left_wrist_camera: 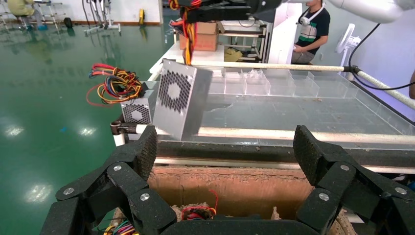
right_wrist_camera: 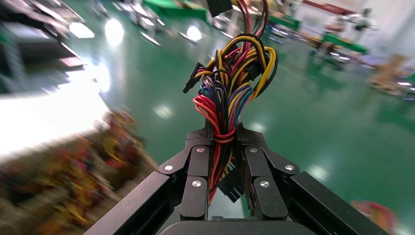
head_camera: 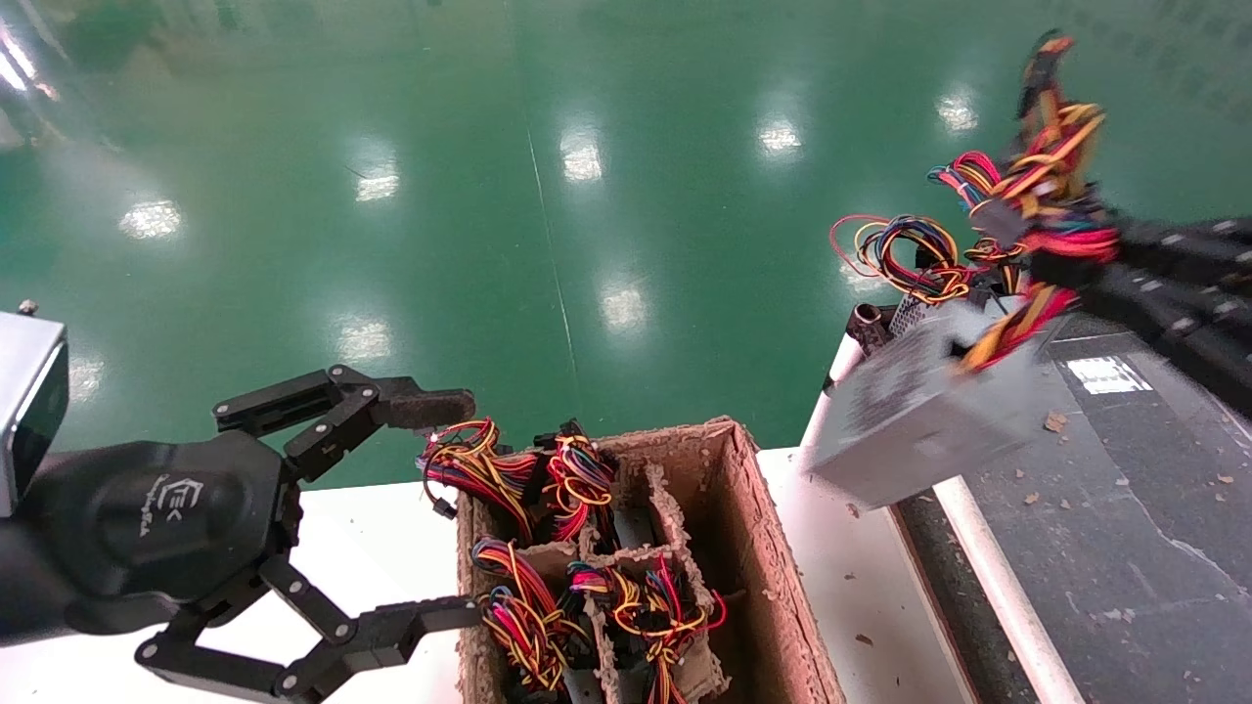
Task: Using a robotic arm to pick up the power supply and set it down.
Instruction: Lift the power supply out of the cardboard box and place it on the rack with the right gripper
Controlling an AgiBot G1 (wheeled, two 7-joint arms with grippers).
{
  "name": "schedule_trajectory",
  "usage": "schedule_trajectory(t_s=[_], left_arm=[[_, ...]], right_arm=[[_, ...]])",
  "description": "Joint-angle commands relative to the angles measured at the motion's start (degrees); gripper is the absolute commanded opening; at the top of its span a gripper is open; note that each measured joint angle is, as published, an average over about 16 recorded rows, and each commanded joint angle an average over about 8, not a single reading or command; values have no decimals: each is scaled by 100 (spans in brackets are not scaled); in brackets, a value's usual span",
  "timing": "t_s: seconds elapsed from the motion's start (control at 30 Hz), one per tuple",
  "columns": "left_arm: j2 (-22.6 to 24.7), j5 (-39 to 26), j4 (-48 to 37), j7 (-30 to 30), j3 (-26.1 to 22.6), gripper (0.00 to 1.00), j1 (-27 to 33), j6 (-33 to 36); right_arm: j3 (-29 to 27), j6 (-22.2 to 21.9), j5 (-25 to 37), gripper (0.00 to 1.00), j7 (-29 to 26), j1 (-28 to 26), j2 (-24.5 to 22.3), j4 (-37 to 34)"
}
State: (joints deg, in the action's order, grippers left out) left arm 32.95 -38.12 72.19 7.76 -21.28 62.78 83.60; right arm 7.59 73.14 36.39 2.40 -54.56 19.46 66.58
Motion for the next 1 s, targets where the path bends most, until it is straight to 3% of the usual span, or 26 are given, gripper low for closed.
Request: schedule_trajectory(t_s=[0.03, 0.47, 0.7, 1.0], left_arm=[[0, 0, 0, 0, 0, 100, 0, 0], [0, 0, 0, 0, -1, 100, 0, 0], [0, 1, 0, 0, -1, 100, 0, 0], [0, 1, 0, -1, -1, 100, 0, 0]], right_arm=[[-63, -103, 130, 0, 143, -33, -131, -154], [-45, -538, 841, 0, 683, -58, -491, -1304], [282, -766, 1475, 0, 759, -525, -201, -1666], [822, -1020, 2519, 0, 868, -1562, 424, -2170]])
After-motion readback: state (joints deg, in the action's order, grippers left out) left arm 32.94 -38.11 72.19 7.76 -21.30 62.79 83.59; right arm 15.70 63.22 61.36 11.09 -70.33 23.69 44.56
